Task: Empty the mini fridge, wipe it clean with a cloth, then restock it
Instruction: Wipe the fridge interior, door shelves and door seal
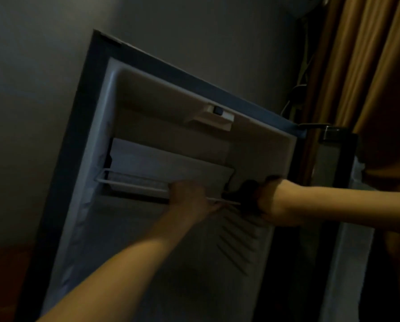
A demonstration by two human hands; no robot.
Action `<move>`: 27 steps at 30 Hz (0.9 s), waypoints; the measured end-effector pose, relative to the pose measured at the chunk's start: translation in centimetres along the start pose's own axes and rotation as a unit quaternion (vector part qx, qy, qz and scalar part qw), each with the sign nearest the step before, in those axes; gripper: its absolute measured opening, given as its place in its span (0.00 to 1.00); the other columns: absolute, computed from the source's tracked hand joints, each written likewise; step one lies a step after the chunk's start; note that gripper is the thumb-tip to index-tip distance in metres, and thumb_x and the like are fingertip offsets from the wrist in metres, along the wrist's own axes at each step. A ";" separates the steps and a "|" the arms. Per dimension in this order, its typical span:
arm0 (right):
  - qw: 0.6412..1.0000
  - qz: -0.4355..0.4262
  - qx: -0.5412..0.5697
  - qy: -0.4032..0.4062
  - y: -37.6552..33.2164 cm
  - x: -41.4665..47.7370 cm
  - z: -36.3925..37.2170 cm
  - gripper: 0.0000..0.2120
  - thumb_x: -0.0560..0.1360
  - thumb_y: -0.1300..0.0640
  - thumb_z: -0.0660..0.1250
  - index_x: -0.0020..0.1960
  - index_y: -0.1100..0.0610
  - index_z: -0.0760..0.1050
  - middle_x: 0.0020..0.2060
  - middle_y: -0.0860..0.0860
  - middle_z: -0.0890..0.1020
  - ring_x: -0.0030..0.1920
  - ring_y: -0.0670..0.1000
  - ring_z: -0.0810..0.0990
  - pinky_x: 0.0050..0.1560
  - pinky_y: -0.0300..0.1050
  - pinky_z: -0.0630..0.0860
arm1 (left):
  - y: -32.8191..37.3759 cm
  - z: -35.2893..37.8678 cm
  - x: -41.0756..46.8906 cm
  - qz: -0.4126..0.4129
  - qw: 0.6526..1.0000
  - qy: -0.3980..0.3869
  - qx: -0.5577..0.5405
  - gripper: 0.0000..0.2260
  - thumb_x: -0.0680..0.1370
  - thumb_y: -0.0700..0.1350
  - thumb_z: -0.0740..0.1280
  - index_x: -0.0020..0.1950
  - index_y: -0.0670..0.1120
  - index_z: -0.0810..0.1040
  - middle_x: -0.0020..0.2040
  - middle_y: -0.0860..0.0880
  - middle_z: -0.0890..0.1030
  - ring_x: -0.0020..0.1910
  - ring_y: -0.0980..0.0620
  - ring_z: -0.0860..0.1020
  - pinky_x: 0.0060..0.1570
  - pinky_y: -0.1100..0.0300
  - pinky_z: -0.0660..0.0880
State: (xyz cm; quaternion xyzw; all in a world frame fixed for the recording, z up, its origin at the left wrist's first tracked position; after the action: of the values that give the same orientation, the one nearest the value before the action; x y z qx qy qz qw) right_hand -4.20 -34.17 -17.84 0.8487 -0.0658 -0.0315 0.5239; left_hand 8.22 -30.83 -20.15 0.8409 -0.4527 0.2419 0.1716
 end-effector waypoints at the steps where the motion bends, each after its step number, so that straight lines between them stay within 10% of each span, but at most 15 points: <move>1: 0.999 -0.022 -0.038 -0.004 0.1 0.5 0.5 0.18 0.78 0.53 0.55 0.61 0.55 0.79 0.55 0.57 0.82 0.55 0.58 0.81 0.48 0.52 0.80 | -0.1 0.1 -0.1 0.001 1.000 -0.006 0.010 0.33 0.75 0.70 0.57 0.66 0.46 0.76 0.65 0.44 0.76 0.64 0.44 0.74 0.60 0.56 0.67; 4: 0.989 0.032 -0.129 -0.059 4.0 3.1 1.1 0.26 0.80 0.44 0.57 0.75 0.53 0.63 0.73 0.54 0.66 0.72 0.58 0.65 0.69 0.54 0.67 | -0.1 0.0 0.2 0.001 0.999 -0.008 0.046 0.19 0.81 0.57 0.59 0.65 0.47 0.75 0.66 0.46 0.76 0.65 0.46 0.73 0.62 0.56 0.68; 10: 0.979 0.074 -0.003 -0.190 1.5 2.8 5.0 0.31 0.78 0.42 0.63 0.75 0.55 0.62 0.73 0.56 0.66 0.71 0.57 0.67 0.68 0.50 0.68 | -0.1 -0.3 -0.1 0.010 0.999 0.010 0.048 0.14 0.82 0.50 0.59 0.63 0.46 0.76 0.64 0.45 0.77 0.63 0.45 0.75 0.61 0.53 0.70; 15: 0.979 0.178 -0.046 -0.091 6.1 0.9 1.3 0.33 0.75 0.39 0.64 0.76 0.49 0.61 0.74 0.52 0.64 0.73 0.55 0.65 0.67 0.48 0.69 | -1.9 -0.2 -0.2 -0.071 0.994 -0.048 0.069 0.22 0.82 0.55 0.57 0.72 0.46 0.70 0.72 0.44 0.70 0.71 0.41 0.67 0.70 0.32 0.54; 21: 0.976 0.187 -0.077 -0.080 8.7 7.0 0.5 0.28 0.81 0.47 0.58 0.77 0.58 0.56 0.76 0.58 0.59 0.75 0.59 0.59 0.73 0.51 0.56 | -3.3 -0.9 -0.9 -0.072 0.993 -0.031 0.092 0.20 0.81 0.53 0.59 0.69 0.44 0.71 0.69 0.43 0.73 0.69 0.39 0.69 0.68 0.35 0.60; 27: 0.983 0.173 0.022 -0.051 8.0 8.4 0.9 0.35 0.77 0.46 0.65 0.77 0.60 0.58 0.73 0.59 0.64 0.71 0.59 0.66 0.70 0.49 0.64 | -3.0 -1.3 -1.0 -0.063 0.996 -0.021 0.067 0.20 0.80 0.55 0.61 0.66 0.45 0.74 0.66 0.45 0.76 0.66 0.42 0.72 0.67 0.37 0.64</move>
State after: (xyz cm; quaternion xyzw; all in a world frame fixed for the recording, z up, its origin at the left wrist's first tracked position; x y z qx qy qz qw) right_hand 3.39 -39.73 -10.92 0.8329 -0.2388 0.0178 0.4988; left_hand 9.95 -27.87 -19.88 0.8822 -0.3851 0.2428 0.1207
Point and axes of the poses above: each hand's wrist, its own x-axis towards the middle knuckle, its own z-axis out of the palm, y = z × x, the point moved 9 cm from there along x, towards the middle knuckle
